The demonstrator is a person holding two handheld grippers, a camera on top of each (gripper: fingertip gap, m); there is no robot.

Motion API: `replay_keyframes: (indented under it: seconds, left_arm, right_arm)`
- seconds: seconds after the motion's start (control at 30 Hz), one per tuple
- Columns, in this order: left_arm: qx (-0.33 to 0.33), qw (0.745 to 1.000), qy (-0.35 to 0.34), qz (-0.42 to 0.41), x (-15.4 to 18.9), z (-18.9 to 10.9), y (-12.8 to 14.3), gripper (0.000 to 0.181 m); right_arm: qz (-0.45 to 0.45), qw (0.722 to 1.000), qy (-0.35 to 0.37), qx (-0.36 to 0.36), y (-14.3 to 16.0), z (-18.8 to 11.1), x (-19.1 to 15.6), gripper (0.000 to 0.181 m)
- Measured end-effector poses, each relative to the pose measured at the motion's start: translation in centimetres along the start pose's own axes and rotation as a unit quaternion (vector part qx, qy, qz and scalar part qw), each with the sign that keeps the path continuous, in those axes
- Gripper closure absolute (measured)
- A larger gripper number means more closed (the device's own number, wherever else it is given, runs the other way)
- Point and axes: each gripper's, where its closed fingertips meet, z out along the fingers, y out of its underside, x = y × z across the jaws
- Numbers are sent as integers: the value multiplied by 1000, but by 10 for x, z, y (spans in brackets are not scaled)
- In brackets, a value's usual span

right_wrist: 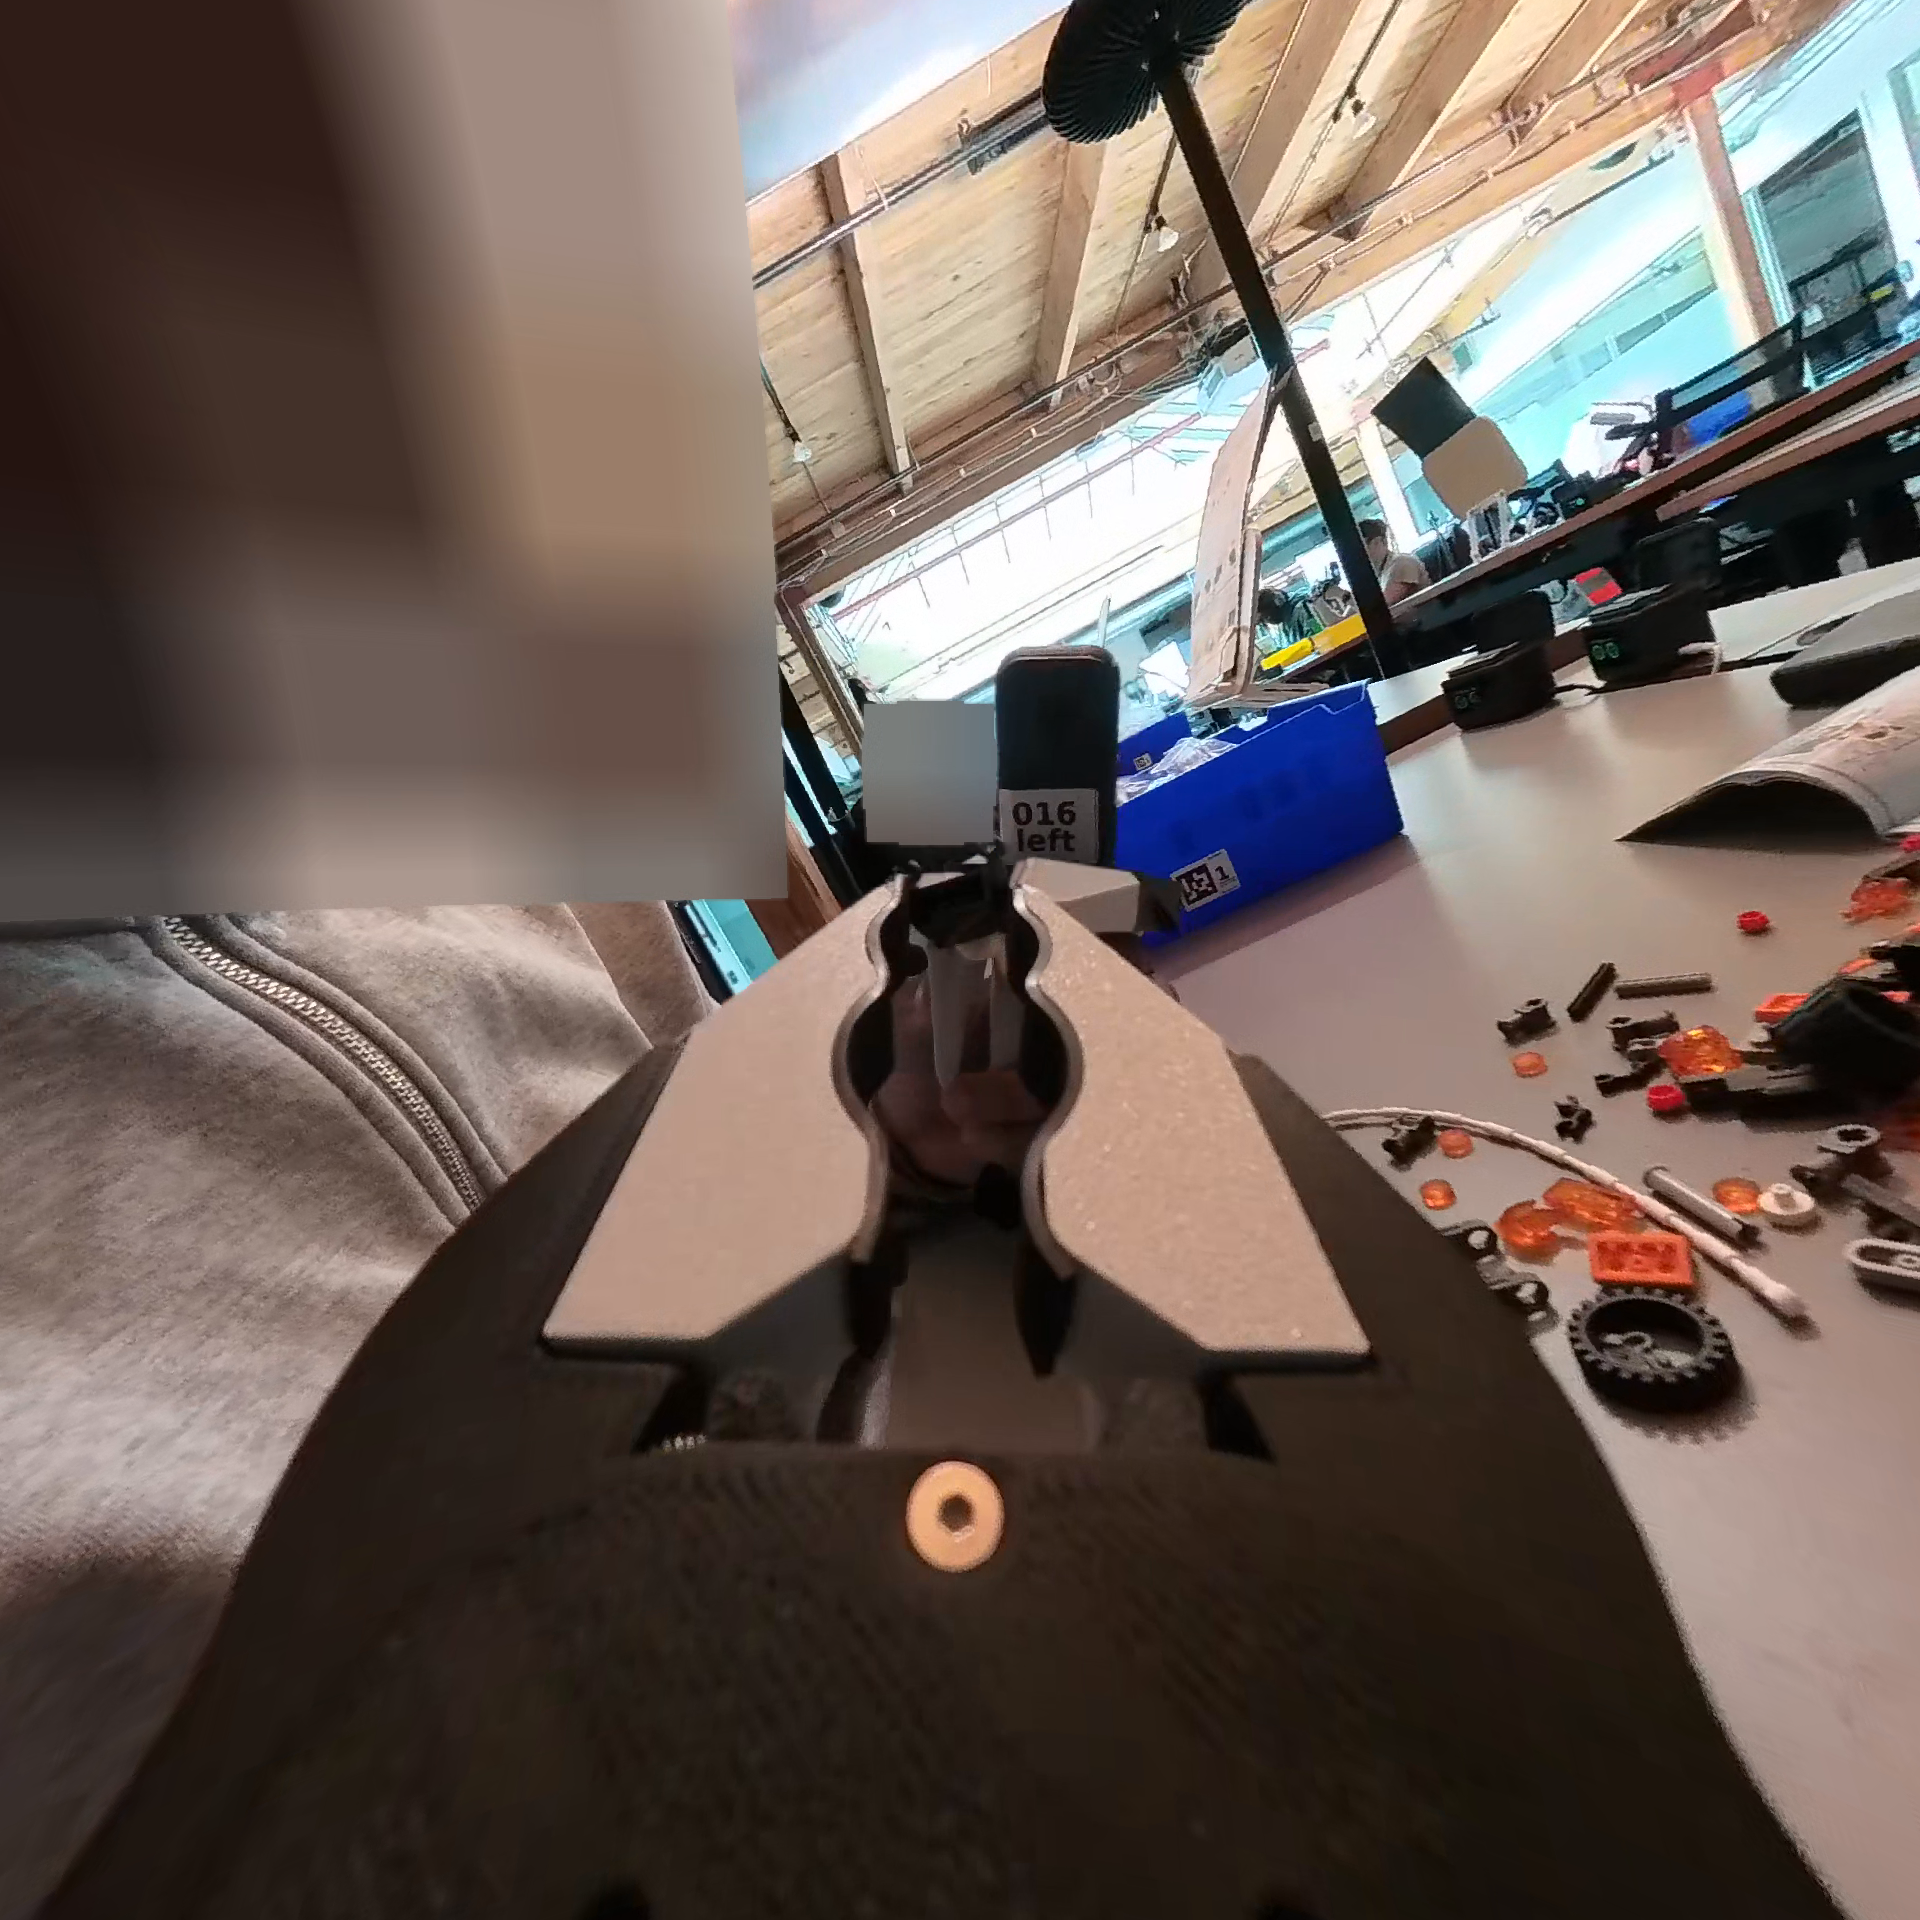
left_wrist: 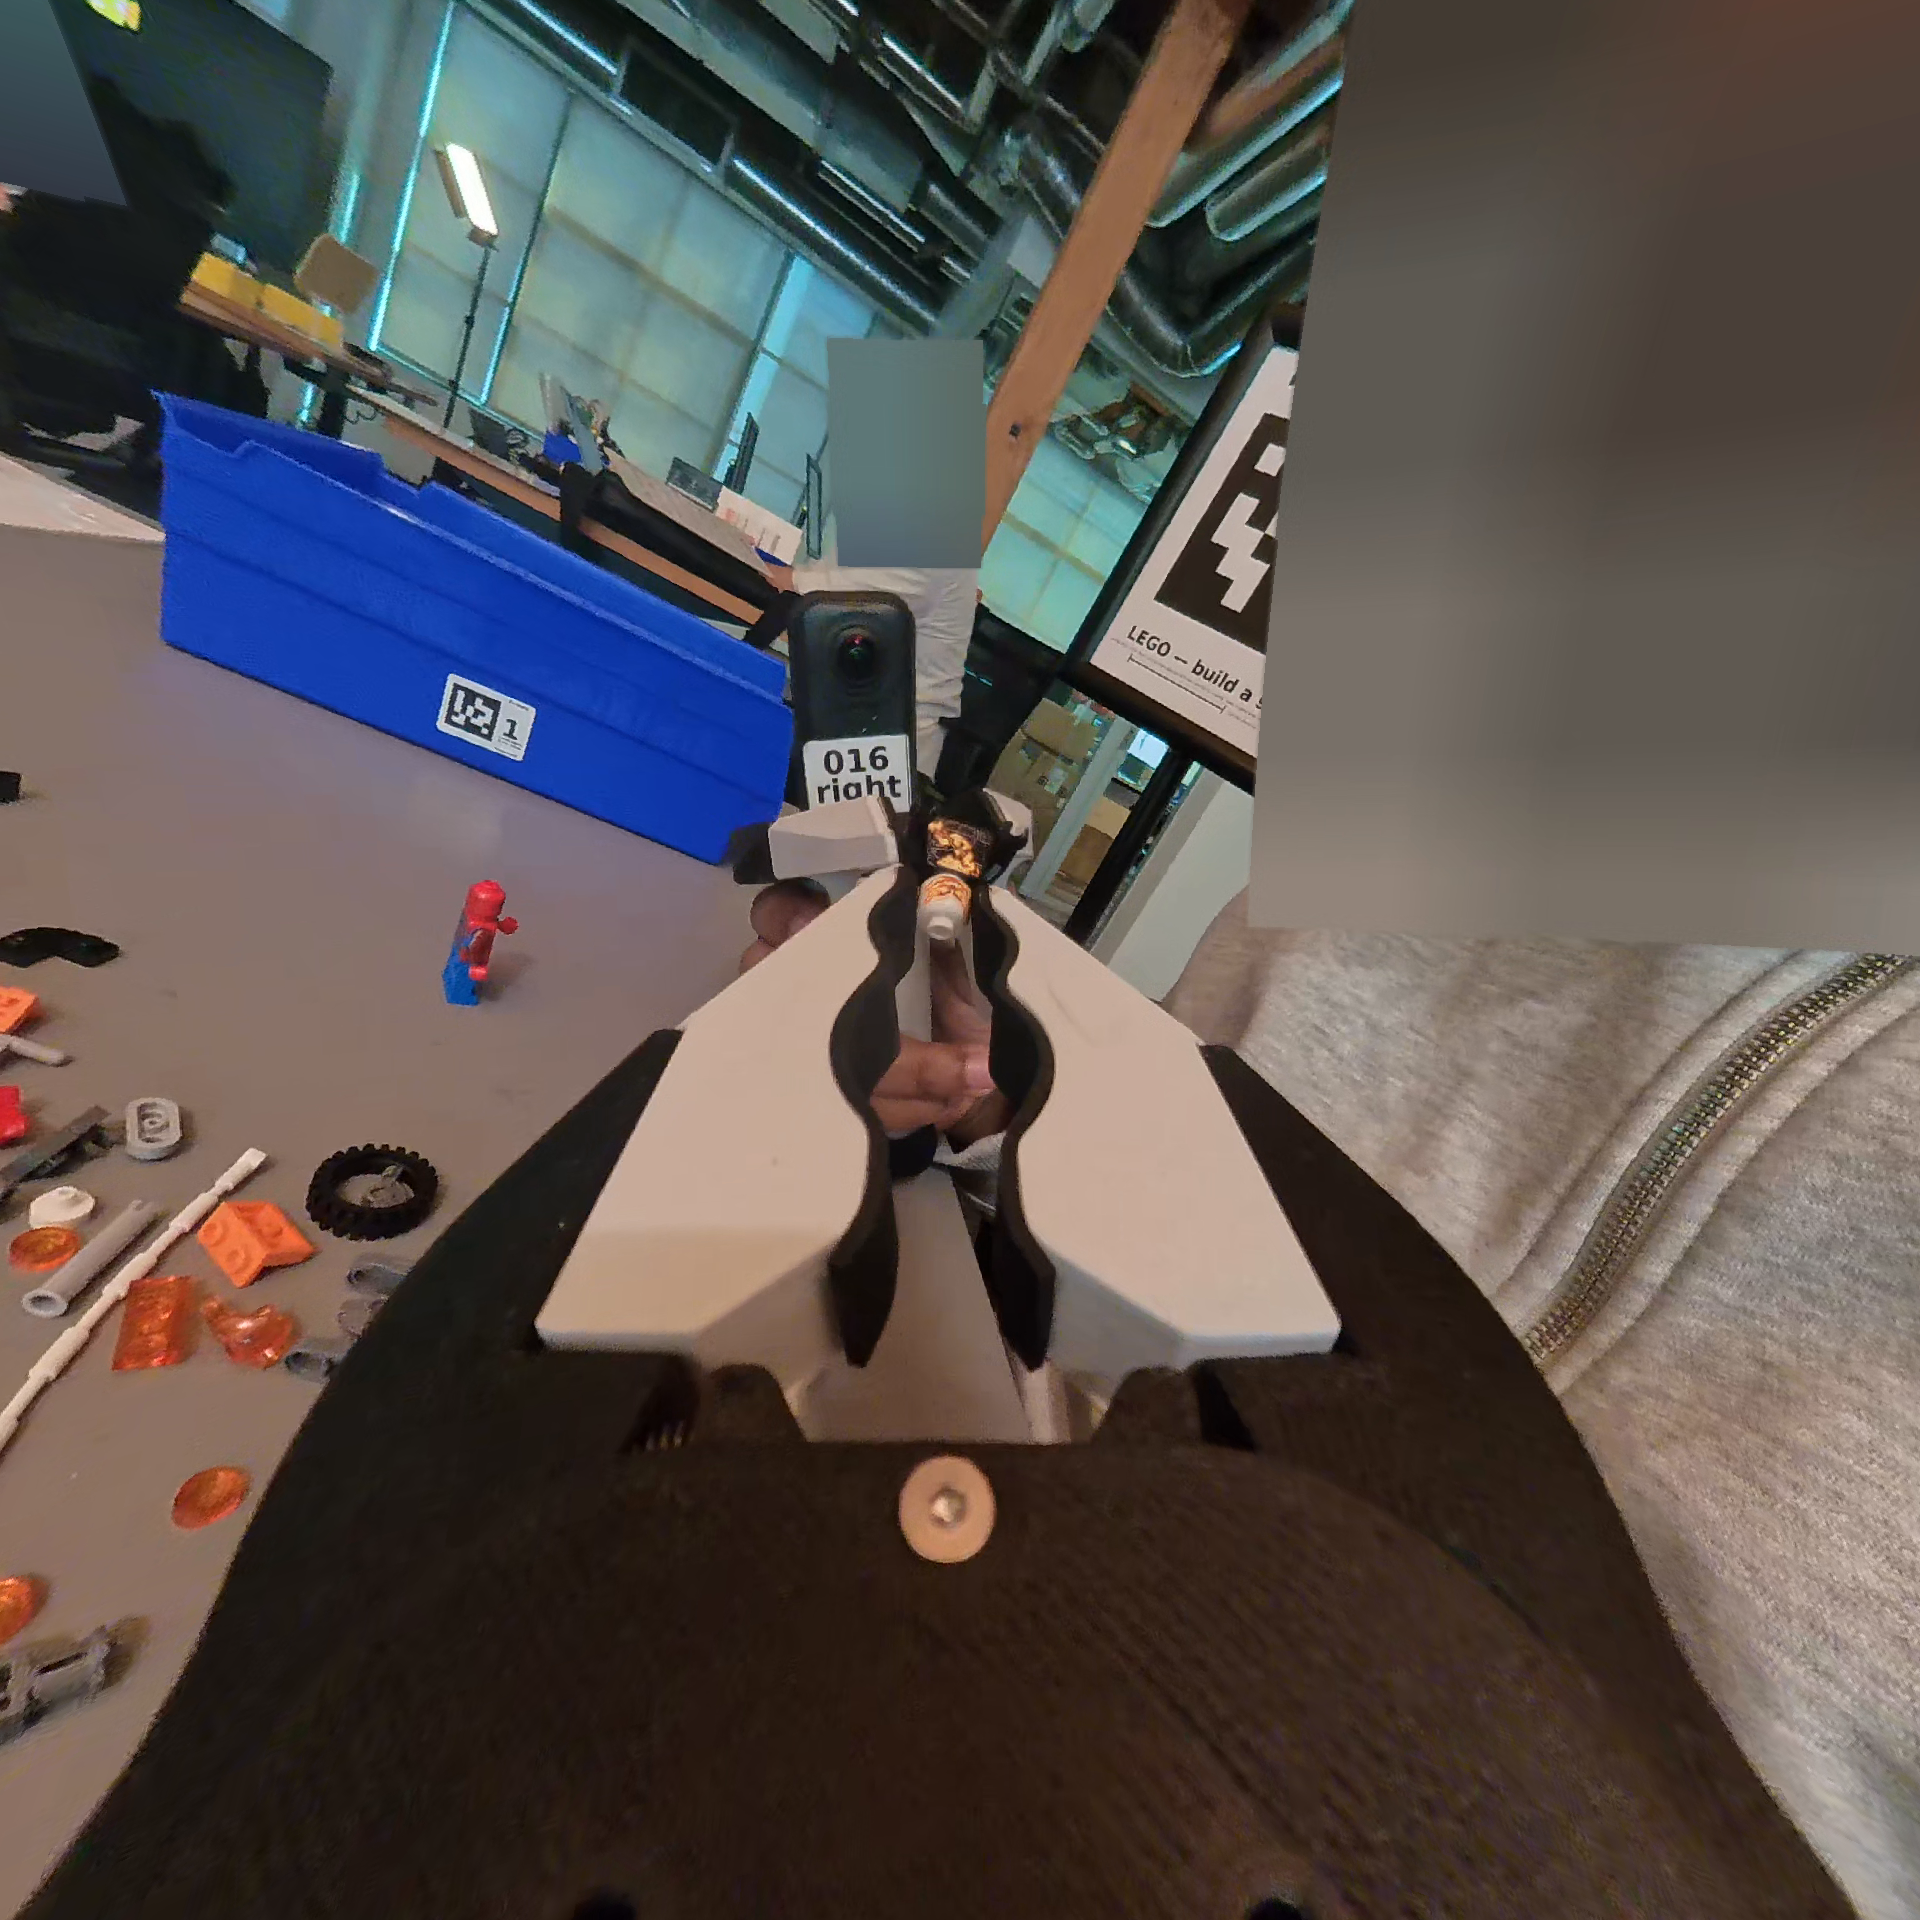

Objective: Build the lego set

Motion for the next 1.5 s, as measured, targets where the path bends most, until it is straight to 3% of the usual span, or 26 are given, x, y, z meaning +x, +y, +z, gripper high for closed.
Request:
replay_keyframes:
  seconds: [0.4, 1.0, 1.37, 1.5]
  left_arm:
    - [9, 1000, -9, -2, -4, -5, -4, 175]
    - [10, 1000, 4, -3, 0, -5, -4, 174]
    - [-2, 1000, 8, -9, 1, 1, 2, 153]
    - [-3, 1000, 6, 12, 4, 1, 1, 163]
  right_arm:
    - [-14, 999, 16, 37, -11, -7, 5, 163]
    - [-66, 997, 32, 3, -1, 0, 2, 168]
    - [-71, 997, 22, -13, 4, 4, -2, 169]
    - [-68, 997, 25, -10, 3, 3, -1, 169]
